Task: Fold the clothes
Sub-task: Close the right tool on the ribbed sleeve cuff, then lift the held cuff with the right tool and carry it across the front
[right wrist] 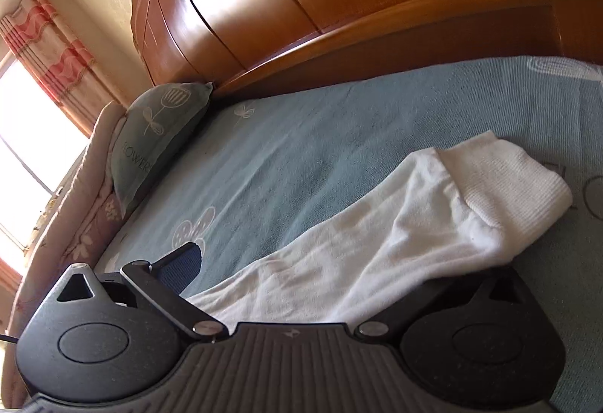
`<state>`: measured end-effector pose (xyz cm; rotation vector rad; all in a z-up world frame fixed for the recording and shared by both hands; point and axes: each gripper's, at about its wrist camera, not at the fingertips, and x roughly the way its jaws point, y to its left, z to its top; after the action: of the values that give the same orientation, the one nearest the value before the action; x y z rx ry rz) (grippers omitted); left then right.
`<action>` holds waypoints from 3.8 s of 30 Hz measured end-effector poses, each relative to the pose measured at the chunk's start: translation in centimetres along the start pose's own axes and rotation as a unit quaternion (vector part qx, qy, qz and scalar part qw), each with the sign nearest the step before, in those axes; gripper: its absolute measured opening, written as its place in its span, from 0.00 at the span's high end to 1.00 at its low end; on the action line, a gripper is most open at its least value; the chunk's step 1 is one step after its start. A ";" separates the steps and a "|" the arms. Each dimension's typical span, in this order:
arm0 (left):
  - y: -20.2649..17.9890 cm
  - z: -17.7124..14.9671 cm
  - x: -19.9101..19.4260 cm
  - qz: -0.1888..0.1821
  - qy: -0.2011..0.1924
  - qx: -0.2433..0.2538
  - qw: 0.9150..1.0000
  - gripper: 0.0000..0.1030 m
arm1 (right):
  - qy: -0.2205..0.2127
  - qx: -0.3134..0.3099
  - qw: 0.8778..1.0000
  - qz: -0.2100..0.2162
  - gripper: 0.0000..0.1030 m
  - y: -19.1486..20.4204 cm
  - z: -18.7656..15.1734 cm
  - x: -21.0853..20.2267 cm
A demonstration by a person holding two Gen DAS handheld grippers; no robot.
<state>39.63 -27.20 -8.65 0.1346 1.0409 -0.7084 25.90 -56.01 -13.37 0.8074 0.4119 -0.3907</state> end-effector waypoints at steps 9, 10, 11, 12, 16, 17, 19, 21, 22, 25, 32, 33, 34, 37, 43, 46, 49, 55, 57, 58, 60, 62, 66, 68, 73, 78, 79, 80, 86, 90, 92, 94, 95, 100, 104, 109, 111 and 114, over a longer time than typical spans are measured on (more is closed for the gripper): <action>1.3 -0.5 0.1 0.012 0.000 -0.021 1.000 0.10 | -0.023 -0.024 0.999 -0.017 0.00 1.3 0.2 1.6; 1.4 -0.6 0.1 0.013 0.000 -0.021 1.000 0.10 | -0.021 -0.018 0.999 -0.017 0.00 1.5 0.5 1.8; 1.5 -0.7 -0.1 0.012 0.000 -0.022 1.000 0.10 | -0.020 -0.013 1.000 -0.013 0.00 1.7 0.8 1.7; 1.7 -0.8 -0.2 0.011 0.000 -0.023 1.000 0.10 | -0.018 -0.009 1.000 -0.010 0.00 1.9 1.0 1.6; 2.0 -1.1 -0.8 0.011 0.000 -0.020 1.000 0.10 | -0.020 -0.029 0.999 0.011 0.00 3.6 1.5 0.6; 2.1 -1.2 -0.9 0.010 0.001 -0.019 1.000 0.10 | -0.019 -0.036 0.999 0.015 0.00 4.2 1.6 0.5; 2.3 -1.3 -1.4 0.005 0.004 -0.013 1.000 0.10 | -0.014 -0.047 0.999 0.023 0.00 5.3 1.7 0.4; 2.5 -1.5 -1.9 0.005 0.004 -0.001 1.000 0.10 | -0.009 -0.058 0.998 0.029 0.00 6.4 1.7 0.3; 2.7 -1.7 -2.2 0.003 0.005 0.005 1.000 0.10 | -0.004 -0.065 0.997 0.028 0.00 7.1 1.8 0.4; 3.3 -2.2 -3.3 0.003 0.006 0.014 1.000 0.10 | 0.003 -0.080 0.996 0.029 0.00 8.9 1.8 0.4; 5.9 -3.8 -5.9 0.011 -0.002 0.000 1.000 0.10 | -0.006 -0.096 0.994 0.044 0.00 12.9 1.4 0.1; 6.3 -4.1 -6.3 0.013 -0.004 -0.005 1.000 0.10 | -0.006 -0.100 0.994 0.045 0.00 13.5 1.3 0.1; 6.8 -4.4 -6.7 0.013 -0.004 -0.009 1.000 0.10 | -0.006 -0.104 0.994 0.046 0.00 14.1 1.1 0.2; 8.4 -5.1 -7.6 0.009 0.000 -0.017 1.000 0.10 | -0.003 -0.115 0.992 0.055 0.00 16.0 0.5 0.5; 11.3 -6.9 -9.4 -0.013 0.027 -0.010 0.999 0.10 | 0.011 -0.139 0.988 0.072 0.00 20.0 -1.4 1.5; 12.5 -7.8 -10.1 -0.002 0.038 0.002 0.999 0.10 | 0.015 -0.151 0.985 0.080 0.00 21.9 -2.4 2.1; 13.8 -8.7 -10.8 0.001 0.046 0.009 0.999 0.10 | 0.019 -0.166 0.982 0.087 0.00 23.8 -3.6 2.7; 16.0 -10.4 -11.9 0.008 0.053 0.013 0.998 0.10 | 0.025 -0.193 0.975 0.106 0.00 27.5 -5.6 3.7; 16.7 -10.8 -12.4 0.011 0.053 0.011 0.998 0.10 | 0.026 -0.206 0.972 0.112 0.00 28.8 -6.4 4.1; 17.0 -11.1 -12.6 0.010 0.052 0.009 0.999 0.10 | 0.027 -0.211 0.970 0.115 0.00 29.4 -6.7 4.2; 17.9 -11.5 -13.2 0.013 0.051 0.002 0.999 0.10 | 0.029 -0.218 0.968 0.121 0.00 30.5 -7.4 4.5; 18.8 -12.0 -13.7 0.013 0.052 -0.006 0.999 0.10 | 0.033 -0.223 0.966 0.127 0.00 31.6 -8.1 4.8; 20.4 -13.1 -14.6 0.017 0.052 -0.021 0.998 0.10 | 0.041 -0.237 0.960 0.140 0.00 33.8 -9.7 5.3; 21.0 -13.5 -15.0 0.019 0.050 -0.024 0.998 0.10 | 0.046 -0.249 0.956 0.148 0.00 34.8 -10.6 5.5; 22.2 -14.5 -15.8 0.023 0.047 -0.032 0.998 0.10 | 0.054 -0.275 0.945 0.167 0.00 37.2 -12.7 5.8; 23.1 -15.1 -16.2 0.024 0.041 -0.050 0.998 0.10 | 0.059 -0.292 0.936 0.186 0.00 39.5 -14.1 5.8; 23.3 -15.2 -16.3 0.025 0.040 -0.054 0.997 0.10 | 0.059 -0.296 0.934 0.190 0.00 39.9 -14.3 5.7; 23.5 -15.3 -16.4 0.023 0.039 -0.059 0.997 0.10 | 0.058 -0.300 0.932 0.195 0.00 40.4 -14.6 5.7; 24.1 -15.7 -16.7 0.020 0.038 -0.072 0.996 0.10 | 0.065 -0.310 0.922 0.223 0.00 42.7 -15.9 5.3; 24.2 -16.1 -17.0 0.019 0.038 -0.075 0.996 0.10 | 0.071 -0.323 0.911 0.245 0.00 43.9 -17.1 4.7; 24.2 -16.3 -17.1 0.019 0.040 -0.078 0.996 0.10 | 0.076 -0.337 0.902 0.260 0.00 44.6 -17.8 4.3; 24.2 -16.6 -17.1 0.020 0.042 -0.080 0.996 0.10 | 0.085 -0.353 0.889 0.279 0.00 45.3 -18.6 4.1; 24.2 -16.8 -17.2 0.020 0.042 -0.082 0.996 0.10 | 0.092 -0.362 0.882 0.288 0.00 45.6 -19.1 4.0; 24.1 -17.5 -17.3 0.019 0.043 -0.091 0.995 0.10 | 0.137 -0.416 0.841 0.317 0.00 46.9 -22.1 3.8; 24.3 -18.0 -17.5 0.020 0.041 -0.099 0.994 0.10 | 0.171 -0.451 0.812 0.328 0.00 47.3 -24.3 3.7; 24.6 -18.7 -17.6 0.023 0.041 -0.110 0.993 0.10 | 0.190 -0.480 0.785 0.343 0.00 47.7 -26.3 3.0; 24.7 -19.0 -17.7 0.026 0.041 -0.113 0.992 0.10 | 0.201 -0.489 0.775 0.347 0.00 47.9 -27.0 2.9; 25.1 -19.5 -17.8 0.027 0.040 -0.119 0.992 0.10 | 0.217 -0.509 0.757 0.347 0.00 48.0 -28.5 3.1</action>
<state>34.58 8.85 -9.54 -0.0146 1.1864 -0.5285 45.99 -4.76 -3.39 -0.0943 0.6282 0.7246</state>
